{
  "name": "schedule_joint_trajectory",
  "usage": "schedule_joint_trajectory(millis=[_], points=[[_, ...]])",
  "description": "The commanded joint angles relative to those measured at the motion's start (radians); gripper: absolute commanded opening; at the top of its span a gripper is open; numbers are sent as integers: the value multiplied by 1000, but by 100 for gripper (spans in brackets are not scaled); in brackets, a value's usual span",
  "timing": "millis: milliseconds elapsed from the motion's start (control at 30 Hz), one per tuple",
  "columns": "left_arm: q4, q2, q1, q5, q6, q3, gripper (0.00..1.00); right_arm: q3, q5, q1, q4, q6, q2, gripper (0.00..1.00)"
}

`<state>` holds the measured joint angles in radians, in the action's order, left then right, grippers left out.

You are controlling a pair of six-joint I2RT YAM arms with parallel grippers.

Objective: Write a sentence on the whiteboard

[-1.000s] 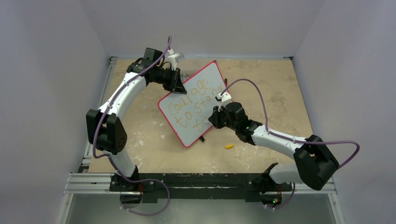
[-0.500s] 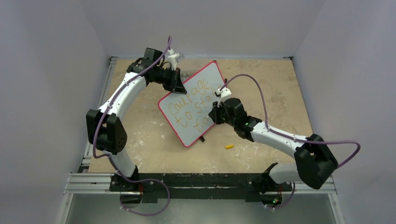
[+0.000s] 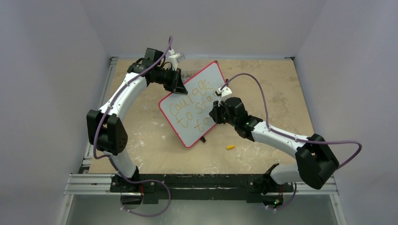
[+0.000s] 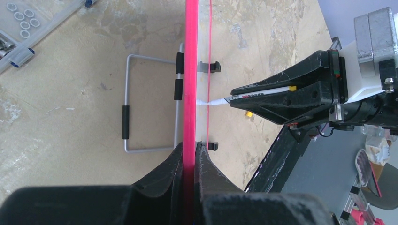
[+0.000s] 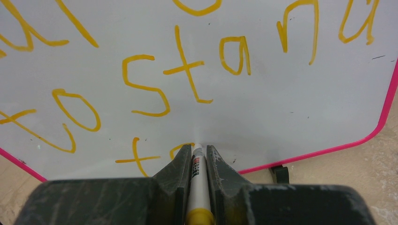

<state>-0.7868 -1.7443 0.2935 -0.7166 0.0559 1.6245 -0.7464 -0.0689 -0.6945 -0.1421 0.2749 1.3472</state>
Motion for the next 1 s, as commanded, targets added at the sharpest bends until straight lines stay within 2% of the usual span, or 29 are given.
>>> schedule_joint_trajectory(millis=[0, 333, 967], points=[[-66, -1, 13, 132, -91, -22, 0, 20, -14, 2, -85, -1, 7, 0], [-66, -1, 13, 131, -91, -22, 0, 94, -13, 1, -87, 12, -25, 0], [-68, 4, 13, 134, -93, -24, 0, 73, -71, 2, -30, 10, -49, 0]])
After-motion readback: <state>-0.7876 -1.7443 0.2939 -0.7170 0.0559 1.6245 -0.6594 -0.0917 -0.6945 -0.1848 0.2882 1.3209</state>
